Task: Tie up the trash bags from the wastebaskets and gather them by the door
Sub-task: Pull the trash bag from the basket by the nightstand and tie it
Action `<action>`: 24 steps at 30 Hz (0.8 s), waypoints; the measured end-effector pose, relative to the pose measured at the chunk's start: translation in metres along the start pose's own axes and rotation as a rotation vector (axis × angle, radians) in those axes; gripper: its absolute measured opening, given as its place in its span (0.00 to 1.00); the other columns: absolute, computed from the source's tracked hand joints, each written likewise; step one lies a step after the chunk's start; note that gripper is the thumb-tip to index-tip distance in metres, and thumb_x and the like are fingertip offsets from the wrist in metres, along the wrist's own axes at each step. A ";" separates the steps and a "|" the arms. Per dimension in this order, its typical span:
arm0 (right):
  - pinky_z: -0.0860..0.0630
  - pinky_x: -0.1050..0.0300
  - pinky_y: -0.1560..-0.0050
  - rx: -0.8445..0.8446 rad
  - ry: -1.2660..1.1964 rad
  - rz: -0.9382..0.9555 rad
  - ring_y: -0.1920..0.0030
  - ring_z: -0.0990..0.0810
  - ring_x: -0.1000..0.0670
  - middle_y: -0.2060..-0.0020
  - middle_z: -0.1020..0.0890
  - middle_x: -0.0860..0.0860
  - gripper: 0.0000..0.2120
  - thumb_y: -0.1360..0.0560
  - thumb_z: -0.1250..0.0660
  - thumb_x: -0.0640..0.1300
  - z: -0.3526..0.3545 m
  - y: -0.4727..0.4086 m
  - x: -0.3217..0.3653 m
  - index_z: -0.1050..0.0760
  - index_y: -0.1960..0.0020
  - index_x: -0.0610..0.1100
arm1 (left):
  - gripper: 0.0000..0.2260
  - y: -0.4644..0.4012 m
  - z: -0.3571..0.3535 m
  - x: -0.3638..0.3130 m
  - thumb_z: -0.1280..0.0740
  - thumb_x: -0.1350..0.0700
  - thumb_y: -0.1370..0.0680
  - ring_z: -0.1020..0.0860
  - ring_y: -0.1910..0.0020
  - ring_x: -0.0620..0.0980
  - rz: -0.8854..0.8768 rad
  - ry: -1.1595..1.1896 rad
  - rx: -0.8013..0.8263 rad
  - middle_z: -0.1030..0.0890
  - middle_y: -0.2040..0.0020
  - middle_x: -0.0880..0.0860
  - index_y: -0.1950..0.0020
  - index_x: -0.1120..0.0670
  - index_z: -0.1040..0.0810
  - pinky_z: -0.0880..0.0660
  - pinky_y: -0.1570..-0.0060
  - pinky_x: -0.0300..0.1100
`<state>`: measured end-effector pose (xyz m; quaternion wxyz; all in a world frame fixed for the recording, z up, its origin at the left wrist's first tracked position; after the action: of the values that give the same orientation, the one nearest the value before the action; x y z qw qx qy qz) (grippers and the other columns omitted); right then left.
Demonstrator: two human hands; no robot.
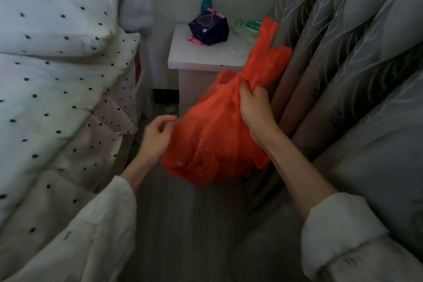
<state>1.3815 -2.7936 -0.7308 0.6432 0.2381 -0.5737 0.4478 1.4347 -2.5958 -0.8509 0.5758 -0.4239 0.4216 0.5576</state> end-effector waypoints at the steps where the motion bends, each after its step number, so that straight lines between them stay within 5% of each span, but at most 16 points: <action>1: 0.32 0.61 0.43 0.014 -0.015 0.018 0.42 0.25 0.48 0.45 0.21 0.43 0.15 0.20 0.45 0.40 0.002 0.007 0.011 0.27 0.40 0.32 | 0.11 0.011 0.000 -0.016 0.42 0.62 0.22 0.24 0.47 0.55 -0.065 -0.031 0.026 0.22 0.48 0.57 0.43 0.59 0.24 0.27 0.42 0.45; 3: 0.33 0.62 0.51 0.058 -0.033 0.019 0.51 0.27 0.52 0.54 0.24 0.46 0.15 0.20 0.45 0.40 0.003 0.020 0.029 0.26 0.44 0.31 | 0.12 0.033 0.004 -0.046 0.42 0.61 0.21 0.26 0.47 0.47 -0.181 -0.089 0.043 0.22 0.46 0.53 0.41 0.59 0.24 0.30 0.46 0.28; 8: 0.31 0.56 0.47 0.149 0.091 -0.015 0.45 0.22 0.43 0.46 0.20 0.37 0.16 0.20 0.46 0.43 -0.007 0.051 0.028 0.24 0.45 0.33 | 0.13 0.071 0.013 -0.065 0.42 0.55 0.21 0.27 0.49 0.42 -0.174 -0.042 0.099 0.23 0.46 0.48 0.39 0.56 0.25 0.34 0.56 0.18; 14: 0.28 0.47 0.37 0.129 0.091 -0.050 0.41 0.22 0.42 0.44 0.19 0.38 0.16 0.21 0.45 0.44 -0.031 0.128 -0.040 0.23 0.44 0.37 | 0.11 0.122 0.009 0.009 0.41 0.50 0.21 0.24 0.49 0.39 -0.118 0.129 0.250 0.22 0.45 0.46 0.41 0.48 0.25 0.29 0.49 0.24; 17: 0.28 0.47 0.36 0.105 0.063 -0.031 0.41 0.22 0.42 0.45 0.19 0.39 0.15 0.21 0.45 0.44 -0.030 0.159 -0.053 0.23 0.44 0.38 | 0.10 0.142 0.013 0.035 0.42 0.46 0.22 0.23 0.43 0.44 -0.092 0.199 0.339 0.21 0.43 0.47 0.45 0.42 0.24 0.27 0.41 0.40; 20: 0.29 0.52 0.39 0.057 0.058 0.008 0.44 0.23 0.48 0.45 0.19 0.40 0.15 0.20 0.45 0.44 -0.018 0.172 -0.042 0.23 0.44 0.38 | 0.11 0.160 0.018 0.031 0.43 0.39 0.25 0.23 0.45 0.43 -0.066 0.205 0.421 0.21 0.46 0.41 0.49 0.37 0.24 0.26 0.44 0.44; 24: 0.26 0.43 0.39 0.046 0.101 -0.035 0.42 0.21 0.40 0.45 0.18 0.41 0.18 0.22 0.45 0.51 -0.011 0.174 -0.031 0.23 0.43 0.42 | 0.18 0.170 0.024 0.016 0.42 0.32 0.35 0.23 0.45 0.41 -0.058 0.146 0.513 0.21 0.47 0.38 0.50 0.36 0.24 0.28 0.38 0.53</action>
<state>1.2415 -2.7090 -0.7989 0.6734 0.2399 -0.5259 0.4608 1.2657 -2.5655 -0.8622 0.6481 -0.3150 0.5775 0.3836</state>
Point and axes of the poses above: each hand's wrist, its own y-axis away from the middle knuckle, its own z-axis out of the back of the hand, x = y × z, the point moved 7 cm from there along -y, towards the middle knuckle
